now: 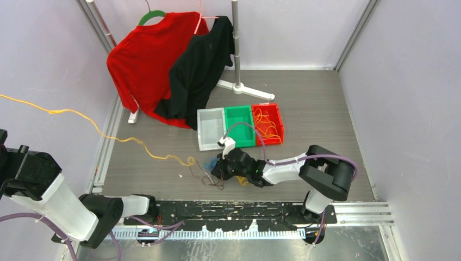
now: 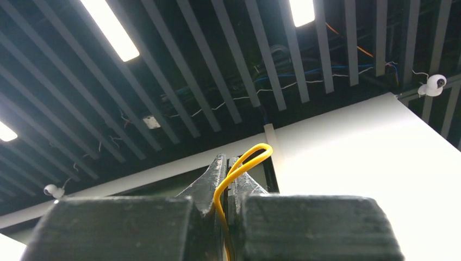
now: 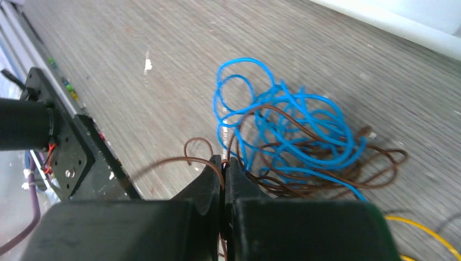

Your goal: Untangle the cables

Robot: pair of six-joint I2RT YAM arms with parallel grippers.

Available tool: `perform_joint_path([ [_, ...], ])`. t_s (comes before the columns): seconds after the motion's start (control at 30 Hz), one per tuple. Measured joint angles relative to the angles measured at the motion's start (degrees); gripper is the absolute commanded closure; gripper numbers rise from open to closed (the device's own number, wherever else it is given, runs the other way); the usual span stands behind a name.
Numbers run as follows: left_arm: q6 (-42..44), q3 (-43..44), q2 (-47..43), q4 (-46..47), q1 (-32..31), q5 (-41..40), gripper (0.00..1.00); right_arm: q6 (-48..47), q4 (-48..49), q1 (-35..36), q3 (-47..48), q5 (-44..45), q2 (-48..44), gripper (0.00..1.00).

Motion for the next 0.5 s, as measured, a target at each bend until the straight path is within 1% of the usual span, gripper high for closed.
perform_joint_path([
  [0.1, 0.4, 0.4, -0.1, 0.6, 0.0, 0.0, 1.0, 2.8, 1.5, -1.8, -2.1, 0.5, 0.0, 0.99],
  [0.27, 1.8, 5.5, 2.0, 1.2, 0.0, 0.1, 1.0, 9.3, 5.2, -6.0, -7.2, 2.2, -1.9, 0.99],
  [0.4, 4.1, 6.0, 2.1, 2.6, 0.0, 0.3, 1.0, 14.5, 8.5, -9.3, -11.6, 3.7, -2.1, 0.99],
  [0.5, 6.3, 8.5, 3.2, 2.8, -0.3, 0.3, 1.0, 19.1, 11.6, -10.7, -13.8, 4.5, -2.0, 0.99],
])
